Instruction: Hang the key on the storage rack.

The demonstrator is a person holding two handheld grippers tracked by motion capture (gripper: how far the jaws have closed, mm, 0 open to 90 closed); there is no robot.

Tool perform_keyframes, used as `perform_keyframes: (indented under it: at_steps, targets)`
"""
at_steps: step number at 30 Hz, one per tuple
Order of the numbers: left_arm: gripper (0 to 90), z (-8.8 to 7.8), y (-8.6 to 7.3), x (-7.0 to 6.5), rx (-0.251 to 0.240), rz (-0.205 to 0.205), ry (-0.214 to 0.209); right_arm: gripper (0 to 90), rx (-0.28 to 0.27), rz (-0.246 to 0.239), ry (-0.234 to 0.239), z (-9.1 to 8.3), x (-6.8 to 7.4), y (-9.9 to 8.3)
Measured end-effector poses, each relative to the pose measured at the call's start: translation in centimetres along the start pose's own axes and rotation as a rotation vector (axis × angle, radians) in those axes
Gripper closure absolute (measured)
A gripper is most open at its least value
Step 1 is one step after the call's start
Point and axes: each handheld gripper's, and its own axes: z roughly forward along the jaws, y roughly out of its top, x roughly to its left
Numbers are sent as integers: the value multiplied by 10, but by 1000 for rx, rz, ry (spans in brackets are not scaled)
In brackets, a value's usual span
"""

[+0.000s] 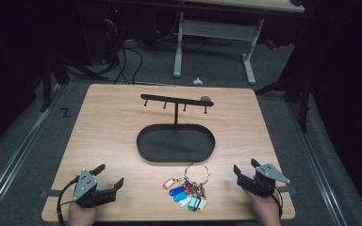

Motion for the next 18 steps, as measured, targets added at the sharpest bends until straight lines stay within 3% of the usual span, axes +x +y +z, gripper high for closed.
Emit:
perform_keyframes:
  at_steps: [3, 9, 16, 18]
  targets:
    - [149, 0, 3, -1, -4, 10, -13, 192, 34, 36, -13, 4, -2, 3]
    - [150, 6, 4, -4, 21, 24, -38, 160, 61, 24, -1, 6, -4, 4]
    - [150, 9, 8, -6, 11, 37, -50, 159, 82, 30, -5, 2, -4, -1]
    - [150, 11, 11, -7, 4, 46, -49, 159, 97, 46, 16, 0, -6, -3]
